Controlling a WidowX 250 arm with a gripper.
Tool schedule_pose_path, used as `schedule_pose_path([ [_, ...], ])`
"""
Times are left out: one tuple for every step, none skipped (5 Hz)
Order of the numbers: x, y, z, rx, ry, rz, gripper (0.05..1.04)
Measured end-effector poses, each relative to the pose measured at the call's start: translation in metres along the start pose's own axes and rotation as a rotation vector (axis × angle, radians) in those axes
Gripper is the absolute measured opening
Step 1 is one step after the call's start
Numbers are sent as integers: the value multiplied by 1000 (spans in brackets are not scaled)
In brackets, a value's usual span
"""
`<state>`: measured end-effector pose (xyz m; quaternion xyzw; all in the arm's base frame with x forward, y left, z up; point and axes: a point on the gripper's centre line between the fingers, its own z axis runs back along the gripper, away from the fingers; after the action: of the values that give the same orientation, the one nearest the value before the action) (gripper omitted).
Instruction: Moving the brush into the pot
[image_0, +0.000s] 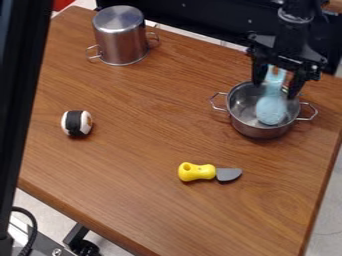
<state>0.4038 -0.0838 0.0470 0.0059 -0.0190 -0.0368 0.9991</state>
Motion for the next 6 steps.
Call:
schedule_pose_path([
  [-2, 4, -3, 2, 11, 6, 999],
  [-2, 14, 1, 2, 8, 31, 999],
  [-2, 30, 19, 5, -18, 54, 999],
  [-9, 45, 32, -11, -39, 70, 999],
  [-31, 63, 54, -41, -65, 59, 999],
  [-54, 85, 57, -11, -58, 26, 999],
])
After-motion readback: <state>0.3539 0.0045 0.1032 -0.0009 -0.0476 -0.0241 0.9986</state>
